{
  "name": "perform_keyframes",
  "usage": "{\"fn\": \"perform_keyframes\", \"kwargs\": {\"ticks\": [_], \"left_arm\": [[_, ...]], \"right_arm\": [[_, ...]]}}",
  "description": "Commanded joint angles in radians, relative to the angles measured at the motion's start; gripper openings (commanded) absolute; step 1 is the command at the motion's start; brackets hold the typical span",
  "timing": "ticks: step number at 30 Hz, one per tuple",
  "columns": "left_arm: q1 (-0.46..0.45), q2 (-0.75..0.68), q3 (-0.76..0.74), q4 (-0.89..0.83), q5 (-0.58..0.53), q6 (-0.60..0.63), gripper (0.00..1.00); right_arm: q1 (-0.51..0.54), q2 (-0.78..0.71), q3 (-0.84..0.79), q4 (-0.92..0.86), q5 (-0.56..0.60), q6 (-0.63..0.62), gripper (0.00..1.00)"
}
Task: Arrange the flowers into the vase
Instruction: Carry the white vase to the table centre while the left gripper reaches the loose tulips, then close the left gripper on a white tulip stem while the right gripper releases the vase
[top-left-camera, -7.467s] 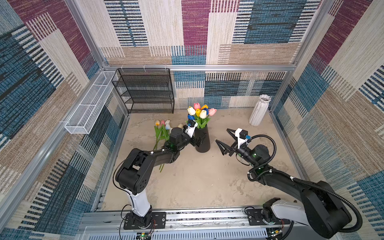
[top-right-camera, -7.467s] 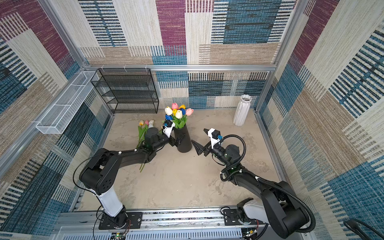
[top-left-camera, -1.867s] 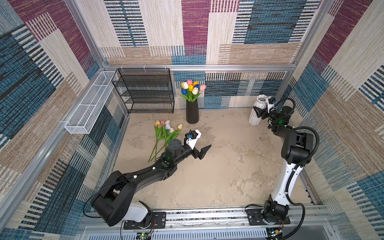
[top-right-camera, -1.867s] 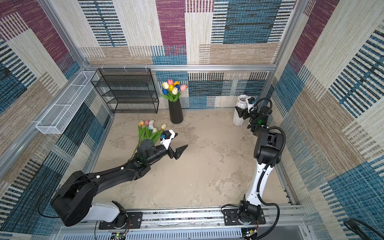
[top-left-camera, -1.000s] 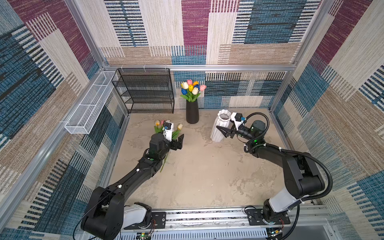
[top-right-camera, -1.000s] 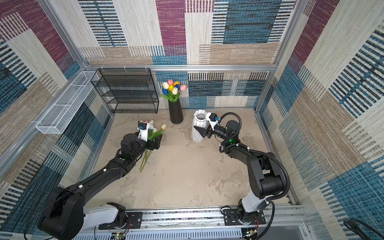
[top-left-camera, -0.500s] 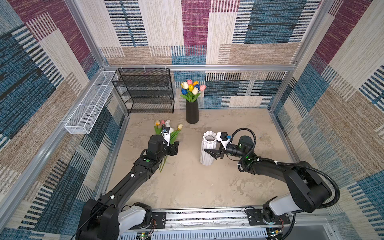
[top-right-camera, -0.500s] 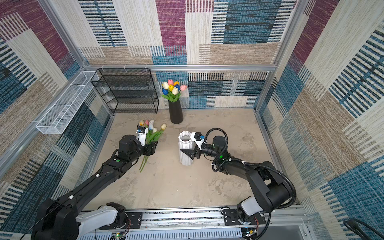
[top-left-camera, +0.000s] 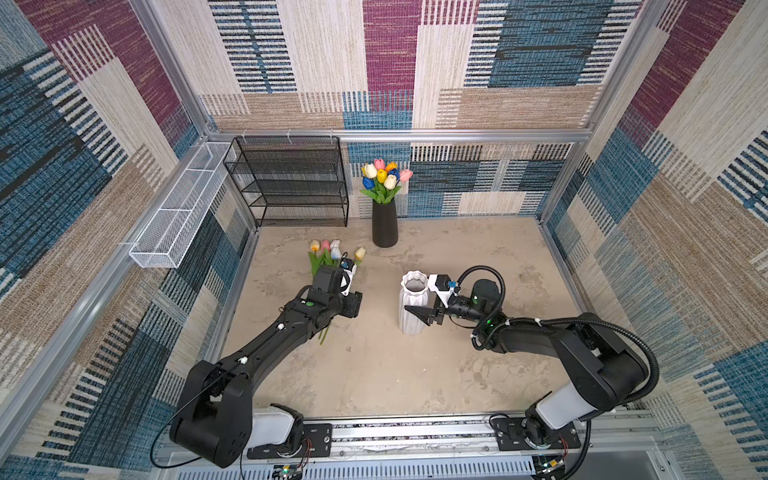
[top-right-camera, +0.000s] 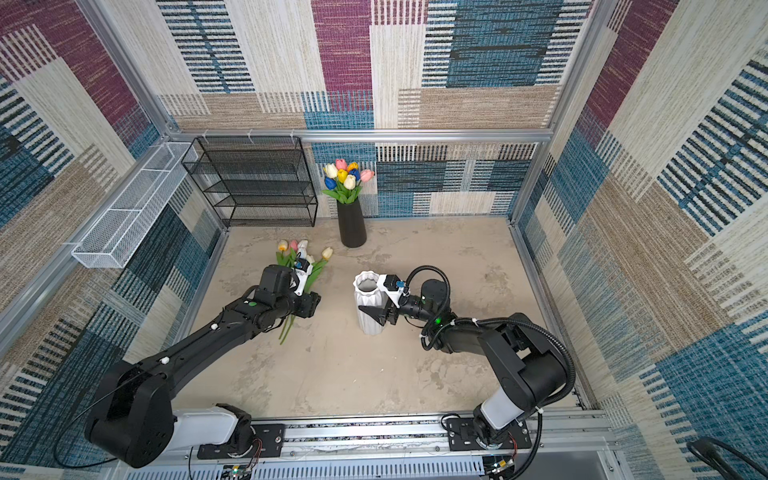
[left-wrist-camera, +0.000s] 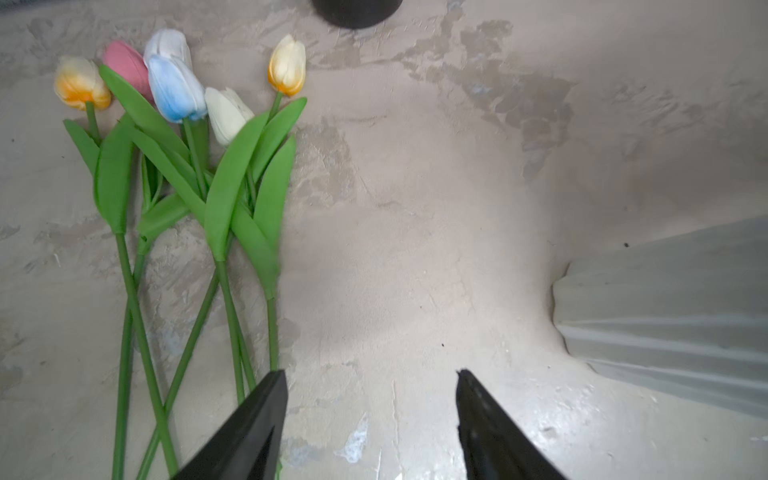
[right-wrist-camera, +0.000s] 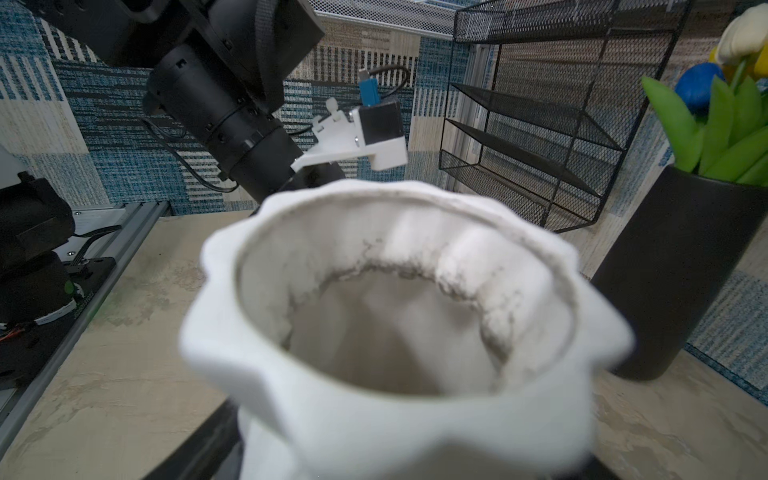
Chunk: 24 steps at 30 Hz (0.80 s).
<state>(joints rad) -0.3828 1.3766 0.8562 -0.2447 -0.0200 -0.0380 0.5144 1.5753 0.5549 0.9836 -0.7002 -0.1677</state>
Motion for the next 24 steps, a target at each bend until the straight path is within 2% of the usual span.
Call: {"fn": "perform_keyframes", "kwargs": {"ticks": [1, 4, 10, 17, 20, 24], "left_arm": [[0.002, 0.060, 0.065, -0.108, -0.064, -0.020, 0.63], [0.008, 0.140, 0.127, -0.200, -0.103, -0.033, 0.60], [0.042, 0.286, 0.239, -0.305, -0.076, -0.031, 0.44], [0.054, 0.421, 0.330, -0.361, -0.125, -0.016, 0.44], [0.061, 0.468, 0.365, -0.386, -0.134, -0.016, 0.38], [0.077, 0.517, 0.387, -0.386, -0.149, -0.019, 0.37]], "right_arm": [[0.004, -0.011, -0.010, 0.098, 0.011, -0.012, 0.54], [0.004, -0.025, -0.007, 0.093, 0.002, -0.009, 0.70], [0.004, -0.045, -0.020, 0.106, 0.012, 0.000, 0.86], [0.006, -0.093, -0.049, 0.120, 0.033, -0.008, 0.90], [0.006, -0.115, -0.065, 0.137, 0.032, -0.003, 0.91], [0.005, -0.162, -0.084, 0.143, 0.045, -0.004, 0.92]]}}
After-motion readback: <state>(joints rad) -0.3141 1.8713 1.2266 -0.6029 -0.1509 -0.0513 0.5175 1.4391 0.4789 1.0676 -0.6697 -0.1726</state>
